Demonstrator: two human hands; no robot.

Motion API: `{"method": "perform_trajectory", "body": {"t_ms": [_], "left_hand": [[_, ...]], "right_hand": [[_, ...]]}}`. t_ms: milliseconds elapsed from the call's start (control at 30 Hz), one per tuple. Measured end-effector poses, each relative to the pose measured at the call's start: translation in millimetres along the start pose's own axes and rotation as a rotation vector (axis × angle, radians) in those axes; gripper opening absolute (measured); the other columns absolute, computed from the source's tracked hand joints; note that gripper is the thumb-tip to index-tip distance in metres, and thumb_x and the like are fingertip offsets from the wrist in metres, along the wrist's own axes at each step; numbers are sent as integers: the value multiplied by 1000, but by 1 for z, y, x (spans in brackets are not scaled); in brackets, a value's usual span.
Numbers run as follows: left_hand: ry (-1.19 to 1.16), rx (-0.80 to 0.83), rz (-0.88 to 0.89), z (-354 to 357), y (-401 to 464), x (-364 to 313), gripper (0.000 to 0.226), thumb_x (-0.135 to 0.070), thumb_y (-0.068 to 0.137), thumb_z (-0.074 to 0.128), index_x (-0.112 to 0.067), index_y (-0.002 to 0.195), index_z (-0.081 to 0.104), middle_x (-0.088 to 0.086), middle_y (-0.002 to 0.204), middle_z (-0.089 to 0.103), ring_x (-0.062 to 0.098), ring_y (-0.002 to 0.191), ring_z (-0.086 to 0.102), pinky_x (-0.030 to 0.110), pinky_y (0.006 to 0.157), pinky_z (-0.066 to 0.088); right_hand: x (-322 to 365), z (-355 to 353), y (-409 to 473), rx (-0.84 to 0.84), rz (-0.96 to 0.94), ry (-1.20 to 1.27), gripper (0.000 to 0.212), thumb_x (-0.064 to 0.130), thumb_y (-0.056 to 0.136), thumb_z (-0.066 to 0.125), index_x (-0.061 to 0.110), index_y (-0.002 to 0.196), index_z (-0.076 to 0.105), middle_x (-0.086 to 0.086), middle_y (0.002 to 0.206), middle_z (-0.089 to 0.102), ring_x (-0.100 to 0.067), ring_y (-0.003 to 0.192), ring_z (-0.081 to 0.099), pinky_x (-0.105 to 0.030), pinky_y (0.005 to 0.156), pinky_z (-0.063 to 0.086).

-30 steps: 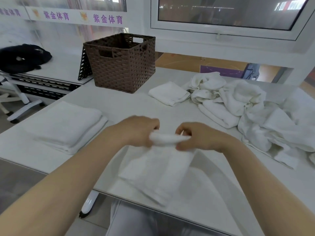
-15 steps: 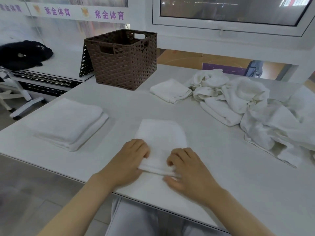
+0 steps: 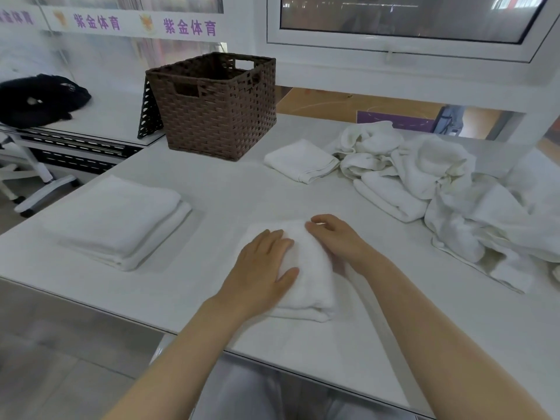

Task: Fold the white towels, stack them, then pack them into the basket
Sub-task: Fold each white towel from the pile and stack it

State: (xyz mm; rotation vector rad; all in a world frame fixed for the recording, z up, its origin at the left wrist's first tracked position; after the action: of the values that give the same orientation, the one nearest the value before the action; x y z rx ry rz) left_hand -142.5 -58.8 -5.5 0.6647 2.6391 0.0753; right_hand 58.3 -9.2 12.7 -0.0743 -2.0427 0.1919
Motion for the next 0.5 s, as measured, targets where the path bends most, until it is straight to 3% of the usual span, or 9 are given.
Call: {"method": "perform_trajectory", "body": {"t_ms": [100,233,400,500], "left_hand": [[103,35,-42,13,-5,4,84,-69,82,6,-30,155,17,-5,165,7,16,151,1,32,122,4],[142,50,-43,15,-3,4,85,-70,83,5,-30,157,11,-4,165,5,18,152,1,33,122,1],[188,40,-35,18,-1,6,84,-70,85,4,-29,157,13,-3,165,7,19,152,5,34,122,4],[184,35,-39,18,-1,6,83,-69,85,4,-29,157,13,-3,165,7,19,152,4,35,123,5]], "right_hand": [[1,-11,15,110,-4,20,38,56,89,62,22,101,73,6,108,71,-13,102,65,-32,96,49],[5,-27,29,322,71,-80,55,70,79,63,22,102,77,2,107,74,-22,106,67,-38,101,48],[11,-29,43,491,81,-89,30,46,94,61,17,92,68,4,87,66,-13,80,57,-25,72,43],[14,-28,43,536,92,-38,24,40,97,59,19,85,65,7,83,65,-10,77,59,-23,70,45]]}}
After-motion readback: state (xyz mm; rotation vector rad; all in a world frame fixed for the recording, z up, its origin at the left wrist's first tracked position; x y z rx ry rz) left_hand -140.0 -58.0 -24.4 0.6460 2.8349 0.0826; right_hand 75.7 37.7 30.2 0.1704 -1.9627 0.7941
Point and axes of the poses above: each hand's wrist, its own y-axis towards the middle knuckle, its own z-axis out of the palm, x = y × z, the point moved 1 cm from there along y, towards the middle knuckle
